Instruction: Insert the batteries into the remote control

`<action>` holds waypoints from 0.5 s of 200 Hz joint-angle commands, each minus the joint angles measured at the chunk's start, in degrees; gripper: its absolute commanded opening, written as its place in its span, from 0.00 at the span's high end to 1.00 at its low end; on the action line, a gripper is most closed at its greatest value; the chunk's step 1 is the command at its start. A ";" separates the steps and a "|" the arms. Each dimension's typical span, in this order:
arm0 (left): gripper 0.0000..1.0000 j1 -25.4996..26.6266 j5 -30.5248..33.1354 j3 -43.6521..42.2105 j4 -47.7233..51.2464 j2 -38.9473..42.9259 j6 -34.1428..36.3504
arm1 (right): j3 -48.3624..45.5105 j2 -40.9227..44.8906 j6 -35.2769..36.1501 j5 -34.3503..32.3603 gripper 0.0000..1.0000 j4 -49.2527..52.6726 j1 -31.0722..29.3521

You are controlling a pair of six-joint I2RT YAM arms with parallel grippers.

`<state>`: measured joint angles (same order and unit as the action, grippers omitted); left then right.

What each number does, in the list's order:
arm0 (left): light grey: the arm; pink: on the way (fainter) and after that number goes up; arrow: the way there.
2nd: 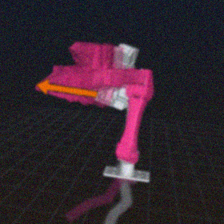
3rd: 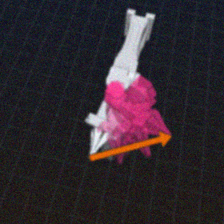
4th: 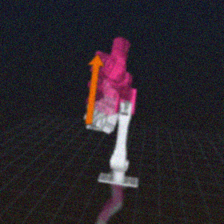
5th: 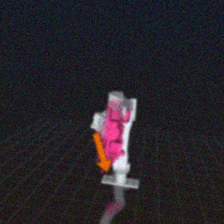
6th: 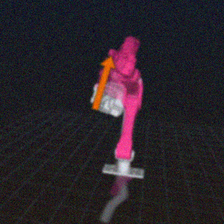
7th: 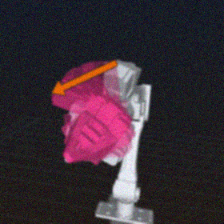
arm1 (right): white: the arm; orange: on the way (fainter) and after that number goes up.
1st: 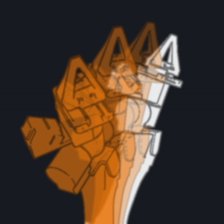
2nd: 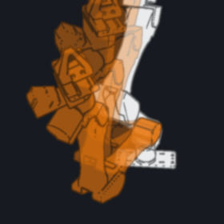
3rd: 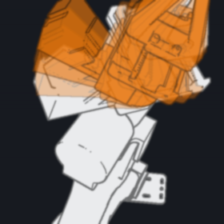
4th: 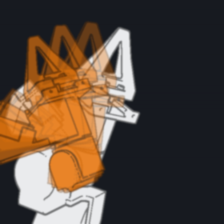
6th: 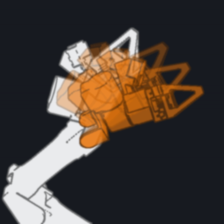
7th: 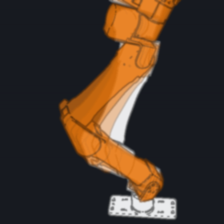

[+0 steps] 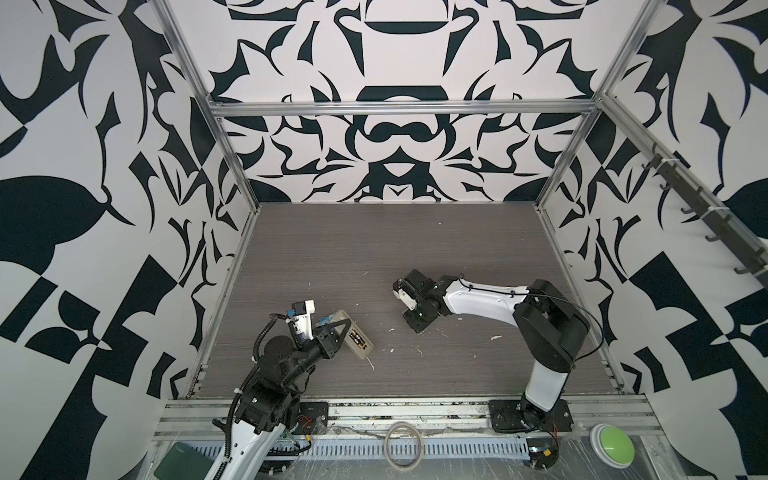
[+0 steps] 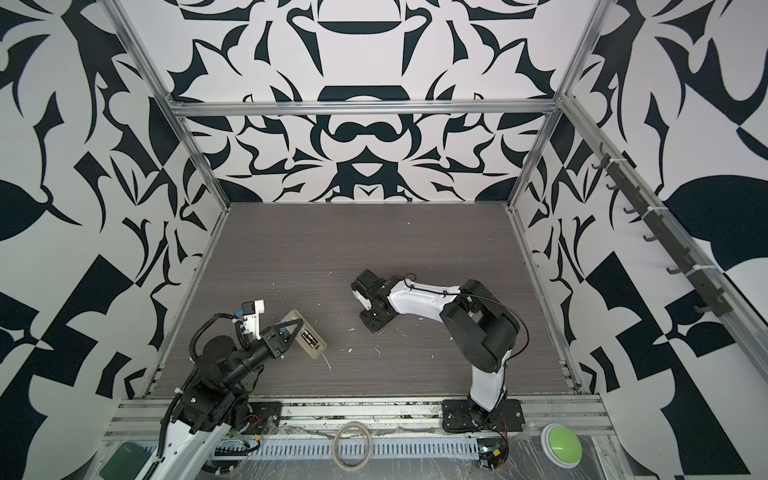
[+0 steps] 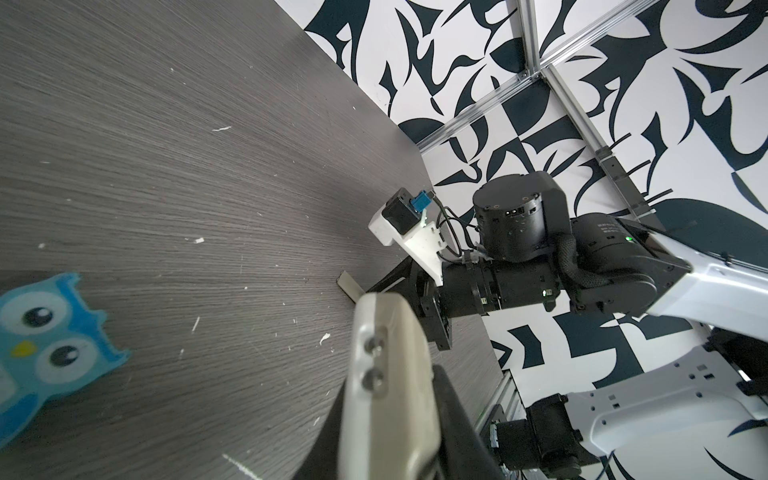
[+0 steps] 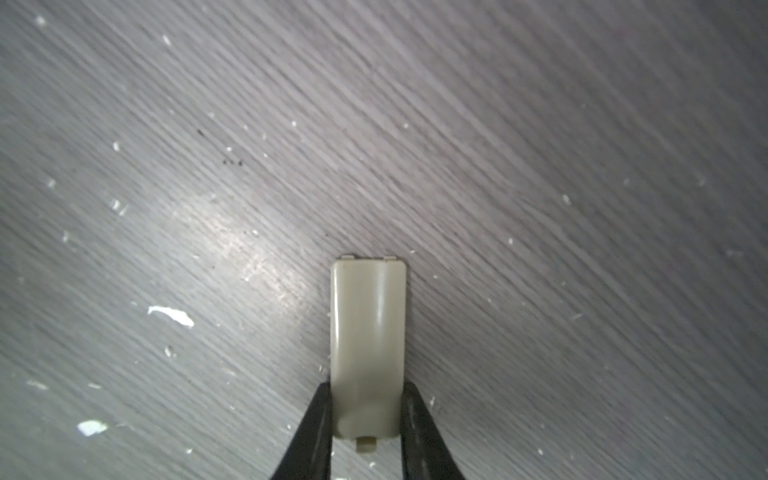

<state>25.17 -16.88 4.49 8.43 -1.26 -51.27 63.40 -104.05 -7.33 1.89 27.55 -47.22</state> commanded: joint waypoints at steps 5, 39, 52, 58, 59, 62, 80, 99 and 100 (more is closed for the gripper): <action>1.00 0.29 0.64 -1.74 1.40 0.29 -1.08 | 0.11 2.51 0.80 0.85 0.81 0.24 -0.14; 1.00 0.24 2.11 -2.82 -1.00 0.38 -2.69 | -1.01 7.88 1.63 1.80 0.88 -1.09 -1.48; 1.00 0.31 2.64 -2.97 -1.39 0.38 -2.88 | -1.33 10.85 2.17 1.24 0.89 -1.23 -2.69; 1.00 0.28 2.81 -3.00 -1.47 0.45 -2.89 | -1.41 12.11 2.46 0.98 0.89 -1.20 -3.28; 1.00 0.26 2.95 -3.04 -1.48 0.46 -2.88 | -1.42 12.38 2.52 0.95 0.90 -1.19 -3.34; 1.00 0.25 2.98 -3.08 -1.55 0.47 -2.88 | -1.43 12.96 2.70 0.78 0.90 -1.25 -3.71; 1.00 0.28 3.46 -3.07 -1.83 0.47 -2.88 | -1.43 16.67 3.46 0.14 0.91 -1.29 -5.77; 1.00 0.30 3.83 -3.12 -2.17 0.38 -2.96 | -0.80 19.23 3.79 -0.02 0.93 -0.92 -7.86; 1.00 0.27 3.85 -3.10 -2.18 0.38 -2.96 | -0.72 19.32 3.76 -0.12 0.94 -0.92 -8.05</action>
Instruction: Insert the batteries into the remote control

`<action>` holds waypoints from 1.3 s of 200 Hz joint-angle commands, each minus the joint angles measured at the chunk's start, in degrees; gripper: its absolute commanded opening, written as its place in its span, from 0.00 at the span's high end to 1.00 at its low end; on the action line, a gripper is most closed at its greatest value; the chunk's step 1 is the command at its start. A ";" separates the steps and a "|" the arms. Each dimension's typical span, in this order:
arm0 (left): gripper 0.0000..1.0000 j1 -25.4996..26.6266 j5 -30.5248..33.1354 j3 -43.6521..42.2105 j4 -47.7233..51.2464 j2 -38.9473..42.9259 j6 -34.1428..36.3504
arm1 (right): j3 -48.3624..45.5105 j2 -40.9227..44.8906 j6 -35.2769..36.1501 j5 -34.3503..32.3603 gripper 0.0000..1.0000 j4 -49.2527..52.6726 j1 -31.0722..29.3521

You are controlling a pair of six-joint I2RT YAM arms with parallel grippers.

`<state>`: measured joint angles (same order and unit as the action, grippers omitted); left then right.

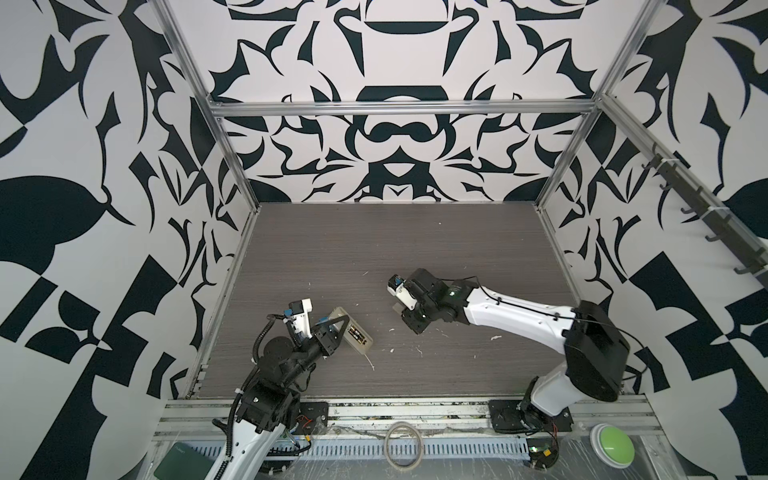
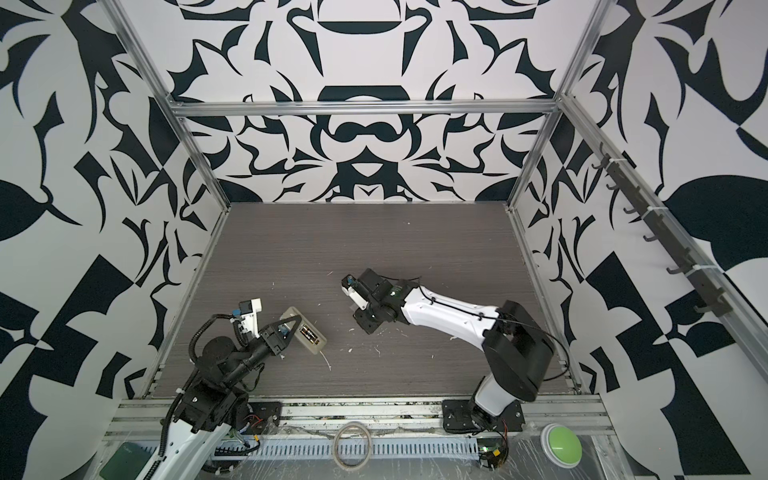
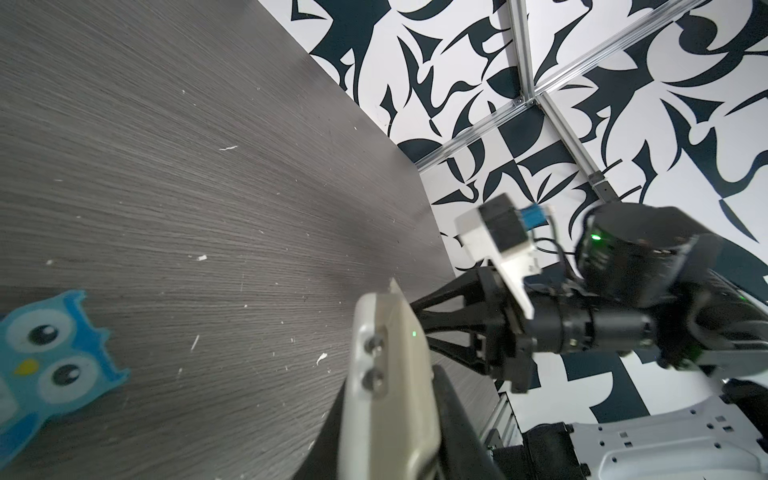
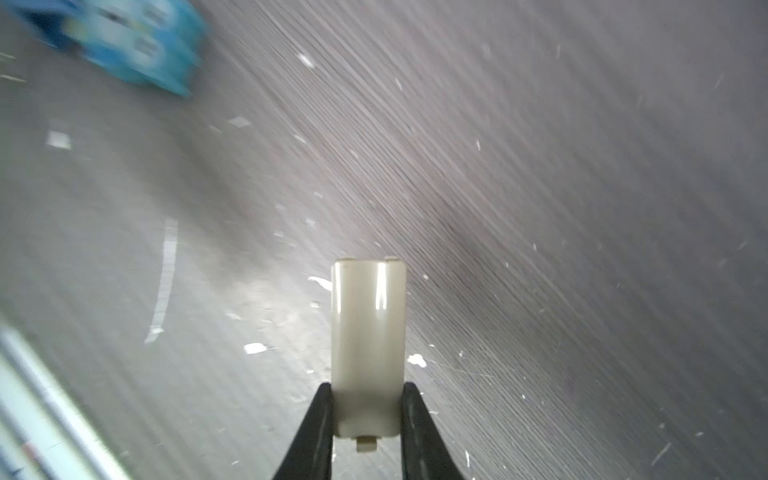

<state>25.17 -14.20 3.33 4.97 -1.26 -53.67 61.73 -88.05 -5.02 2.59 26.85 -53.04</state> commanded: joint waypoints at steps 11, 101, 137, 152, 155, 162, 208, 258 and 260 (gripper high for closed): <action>1.00 0.29 1.32 -2.01 1.12 0.29 -0.68 | 1.79 4.00 1.49 -1.30 0.95 0.48 -3.47; 1.00 0.24 2.08 -2.72 0.54 0.47 -0.83 | 10.78 0.57 0.91 -1.67 0.99 3.16 -12.87; 1.00 0.23 2.14 -2.72 1.00 0.55 -0.24 | 14.54 -2.21 0.03 -1.10 0.99 5.84 -13.76; 1.00 0.29 2.37 -2.72 1.31 0.41 0.17 | 16.11 -3.65 -0.70 -1.01 1.00 6.88 -13.81; 1.00 0.24 2.41 -2.72 1.35 0.38 0.18 | 16.35 -3.90 -0.88 -1.01 0.99 7.13 -13.84; 1.00 0.25 2.50 -2.76 1.44 0.30 0.36 | 17.13 -4.58 -1.25 -1.01 1.00 7.61 -13.82; 1.00 0.26 2.76 -2.81 1.70 0.29 0.57 | 19.77 -6.49 -2.41 -0.66 0.99 8.83 -14.19; 1.00 0.24 3.12 -2.98 1.62 0.20 0.52 | 21.40 -8.34 -2.66 -0.30 1.00 8.74 -14.81; 1.00 0.23 3.19 -2.98 1.62 0.20 0.50 | 21.45 -8.42 -2.68 -0.28 0.99 8.83 -14.77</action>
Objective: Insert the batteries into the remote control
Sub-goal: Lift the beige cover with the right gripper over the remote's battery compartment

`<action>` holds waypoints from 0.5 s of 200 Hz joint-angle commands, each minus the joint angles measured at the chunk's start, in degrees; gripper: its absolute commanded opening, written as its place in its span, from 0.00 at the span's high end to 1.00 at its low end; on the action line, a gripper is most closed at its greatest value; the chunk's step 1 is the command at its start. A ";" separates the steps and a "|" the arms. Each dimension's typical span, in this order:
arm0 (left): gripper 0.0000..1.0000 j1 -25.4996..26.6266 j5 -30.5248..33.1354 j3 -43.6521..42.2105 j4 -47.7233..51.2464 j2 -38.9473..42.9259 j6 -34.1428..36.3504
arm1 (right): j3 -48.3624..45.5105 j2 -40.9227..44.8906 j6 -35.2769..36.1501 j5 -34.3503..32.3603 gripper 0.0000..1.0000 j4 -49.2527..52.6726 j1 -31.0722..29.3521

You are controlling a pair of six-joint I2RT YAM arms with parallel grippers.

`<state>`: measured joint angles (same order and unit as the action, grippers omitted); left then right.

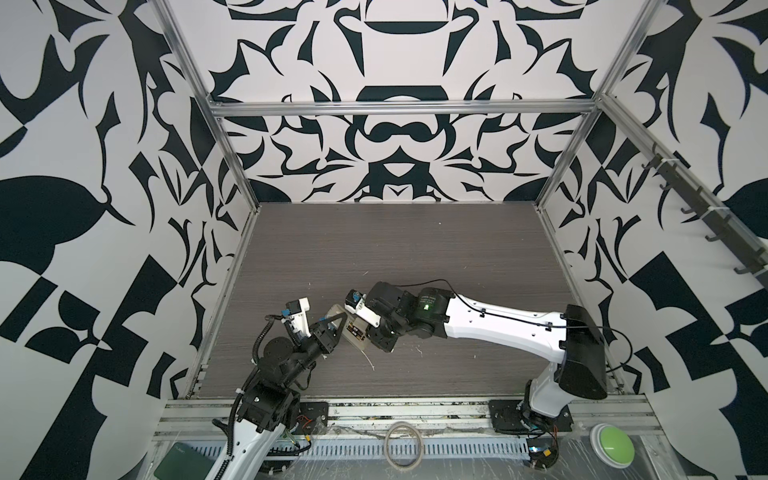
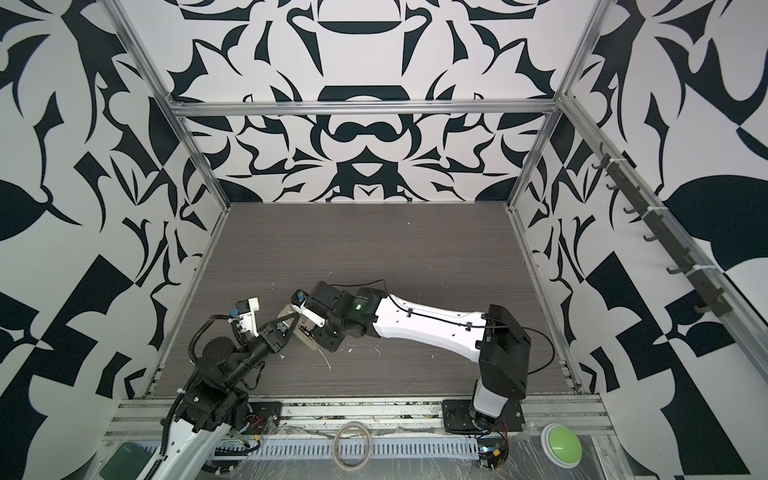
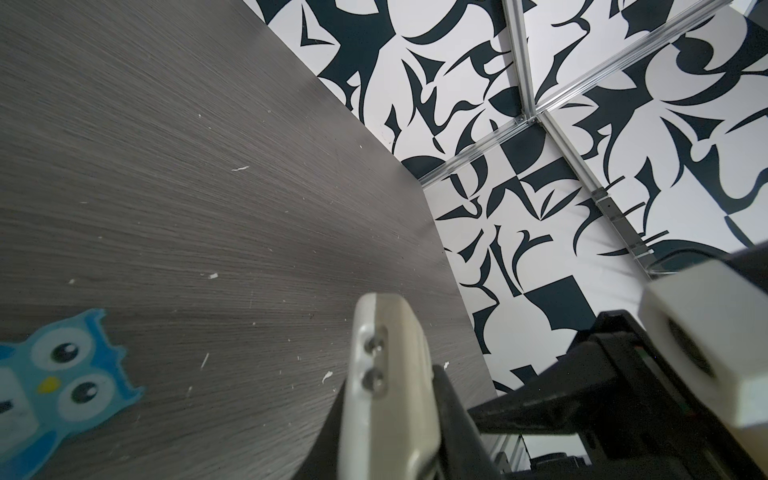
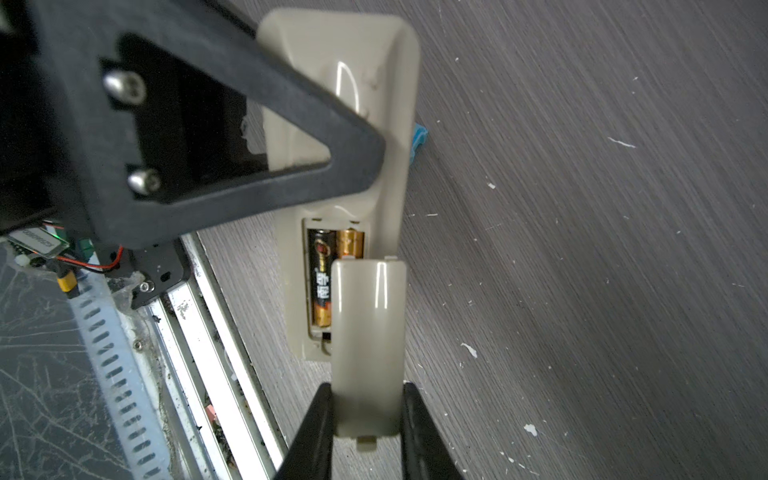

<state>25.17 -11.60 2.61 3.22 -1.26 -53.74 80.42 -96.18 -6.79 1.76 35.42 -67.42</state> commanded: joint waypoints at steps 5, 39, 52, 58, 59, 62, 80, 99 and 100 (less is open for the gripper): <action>1.00 0.23 0.50 -2.26 3.37 0.20 0.59 | 2.98 -0.46 -0.86 0.68 0.99 0.26 -0.45; 1.00 0.28 0.58 -2.17 3.72 0.47 0.64 | 3.34 -1.18 -0.96 1.14 0.99 -0.35 -0.71; 1.00 0.25 0.61 -2.13 3.72 0.47 0.55 | 3.51 -1.55 -0.95 1.11 0.99 -0.31 -0.78; 1.00 0.30 0.52 -2.17 3.72 0.47 0.51 | 3.56 -1.77 -1.03 1.09 1.00 -0.35 -0.72; 1.00 0.27 0.57 -2.17 3.72 0.47 0.54 | 3.62 -1.79 -1.04 1.12 0.99 -0.40 -0.71; 1.00 0.28 0.53 -2.17 3.72 0.48 0.54 | 3.57 -1.84 -1.01 1.15 0.99 -0.43 -0.73; 1.00 0.23 0.51 -2.15 3.88 0.47 0.64 | 3.56 -1.99 -1.03 1.31 1.00 -0.92 -0.73; 1.00 0.23 0.50 -2.17 3.99 0.55 0.59 | 3.83 -2.17 -0.95 1.28 0.99 -1.01 -0.73; 1.00 0.23 0.46 -2.17 3.99 0.55 0.62 | 3.89 -2.21 -0.95 1.26 0.99 -1.03 -0.71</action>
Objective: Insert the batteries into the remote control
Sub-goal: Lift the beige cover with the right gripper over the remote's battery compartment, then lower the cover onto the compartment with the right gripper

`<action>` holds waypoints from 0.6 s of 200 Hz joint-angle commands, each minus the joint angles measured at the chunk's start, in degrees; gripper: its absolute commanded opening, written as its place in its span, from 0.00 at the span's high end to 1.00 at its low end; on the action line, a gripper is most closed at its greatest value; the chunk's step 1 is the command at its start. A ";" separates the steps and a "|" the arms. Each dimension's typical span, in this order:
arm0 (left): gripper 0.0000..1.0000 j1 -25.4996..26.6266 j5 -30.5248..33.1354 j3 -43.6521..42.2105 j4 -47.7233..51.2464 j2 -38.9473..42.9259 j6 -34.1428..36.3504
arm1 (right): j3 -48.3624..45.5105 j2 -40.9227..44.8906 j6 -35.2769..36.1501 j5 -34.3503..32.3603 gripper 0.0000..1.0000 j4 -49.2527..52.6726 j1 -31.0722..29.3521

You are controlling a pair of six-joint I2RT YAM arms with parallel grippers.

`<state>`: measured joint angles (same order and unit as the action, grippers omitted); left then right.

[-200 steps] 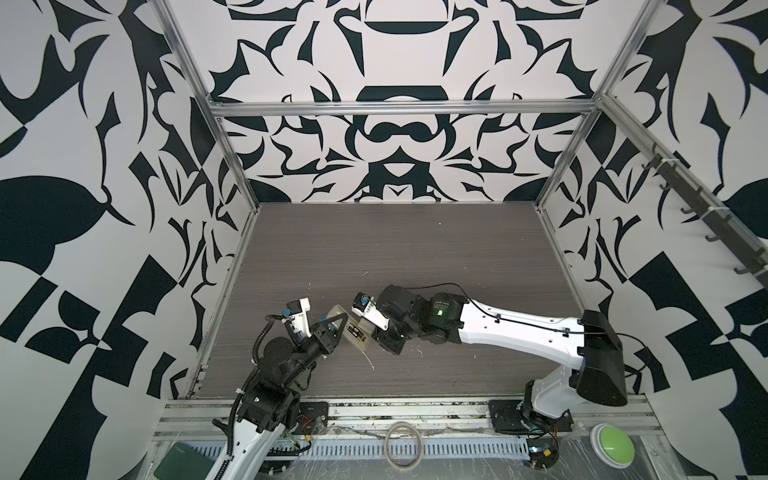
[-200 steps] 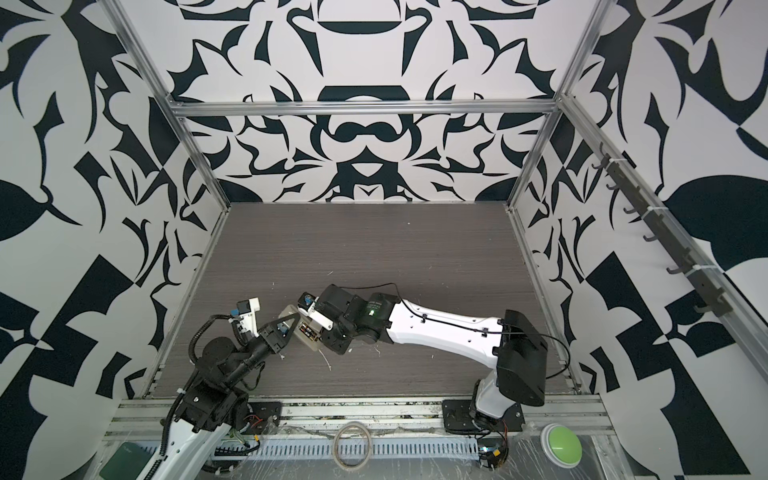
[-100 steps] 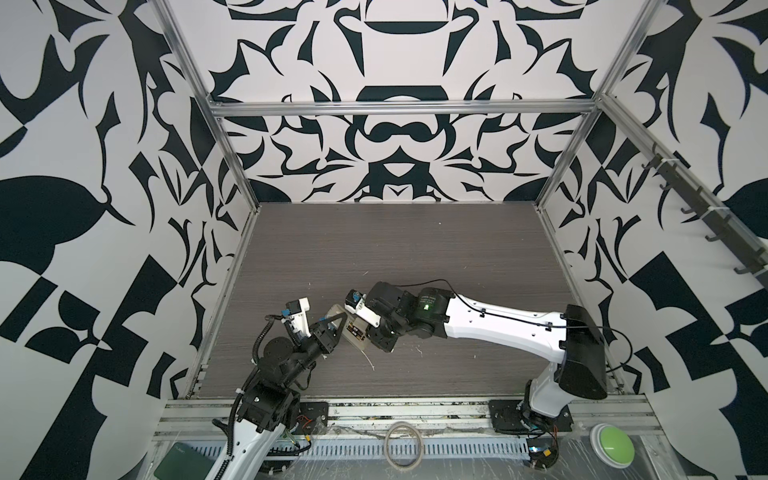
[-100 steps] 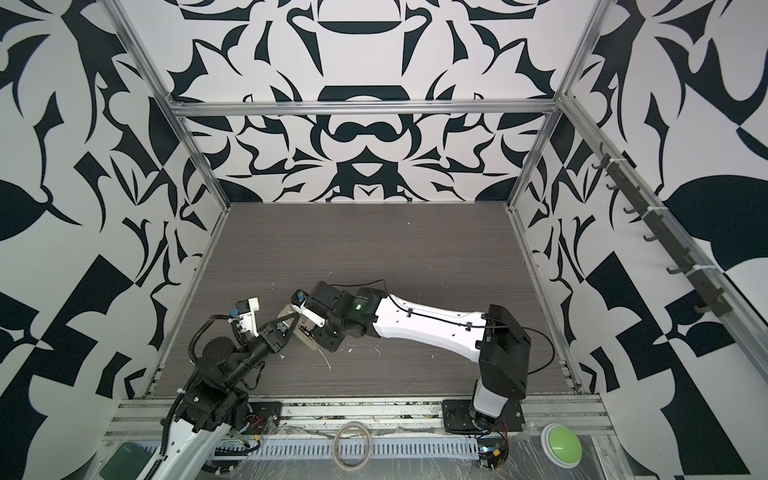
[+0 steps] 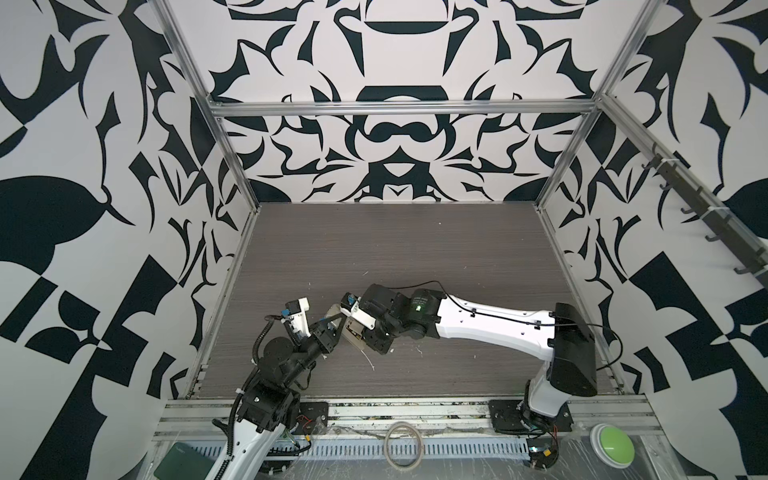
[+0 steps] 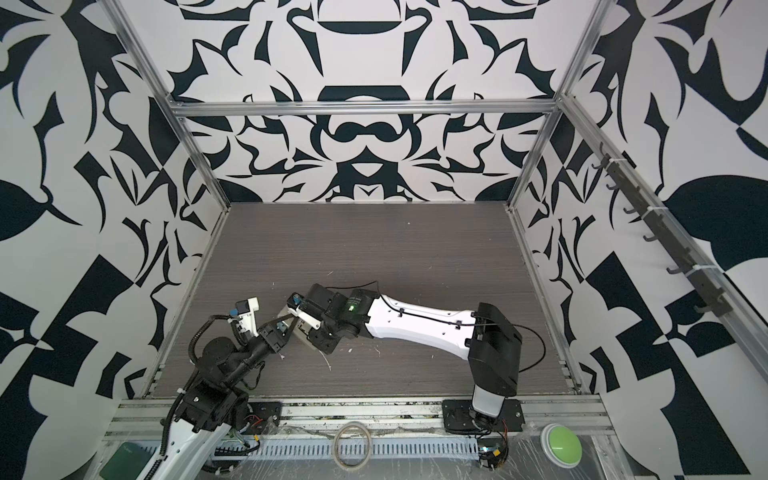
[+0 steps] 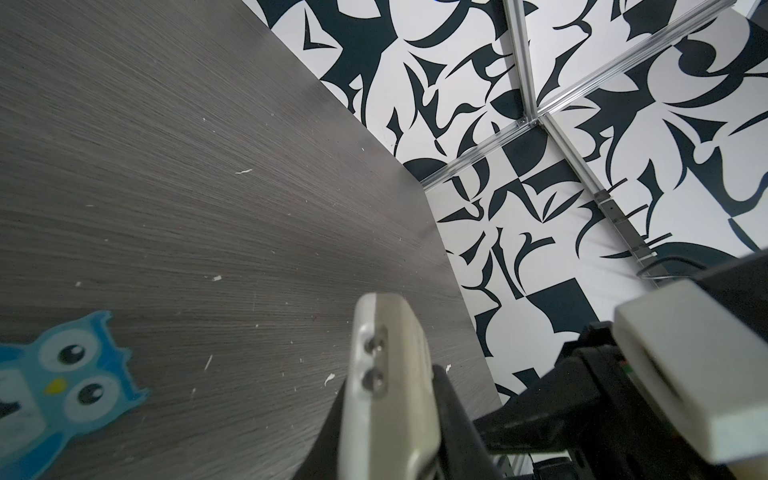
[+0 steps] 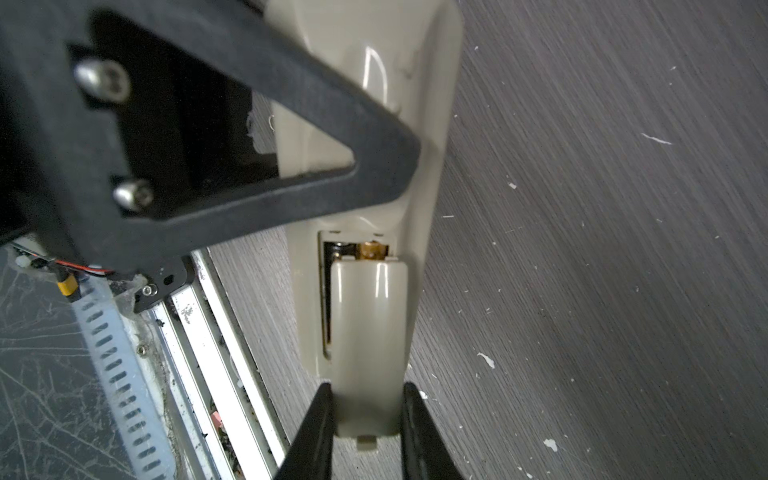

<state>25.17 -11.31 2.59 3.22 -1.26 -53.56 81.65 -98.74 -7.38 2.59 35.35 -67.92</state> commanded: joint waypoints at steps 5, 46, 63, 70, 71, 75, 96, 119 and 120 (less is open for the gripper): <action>1.00 0.24 0.11 -2.15 4.08 0.60 0.42 | 2.75 0.26 -0.36 0.55 0.99 -0.90 -0.27; 1.00 0.24 0.06 -2.15 4.07 0.64 0.45 | 3.50 -0.29 -0.36 0.75 1.00 -0.98 -0.26; 1.00 0.29 -0.10 -2.15 4.07 0.64 0.46 | 3.87 -0.83 -0.30 0.84 1.00 -0.86 -0.26; 1.00 0.23 -0.03 -2.15 4.07 0.64 0.40 | 4.04 -1.06 -0.27 0.88 1.00 -0.91 -0.23; 1.00 0.23 -0.03 -2.11 4.07 0.64 0.39 | 4.04 -1.08 -0.27 0.90 1.00 -0.86 -0.26; 1.00 0.23 -0.07 -2.07 4.07 0.69 0.44 | 3.97 -1.18 -0.27 0.97 1.00 -0.89 -0.28; 1.00 0.26 -0.11 -2.06 4.07 0.72 0.42 | 4.30 -1.46 -0.34 1.04 1.00 -0.90 -0.26; 1.00 0.28 -0.15 -2.06 4.07 0.72 0.47 | 4.35 -1.63 -0.27 1.01 1.00 -0.75 -0.27; 1.00 0.26 -0.13 -2.06 4.07 0.73 0.47 | 4.37 -1.63 -0.27 1.01 1.00 -0.74 -0.28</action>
<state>25.17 -11.31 2.59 3.25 -1.23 -53.54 83.88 -100.86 -7.38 3.03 34.59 -67.92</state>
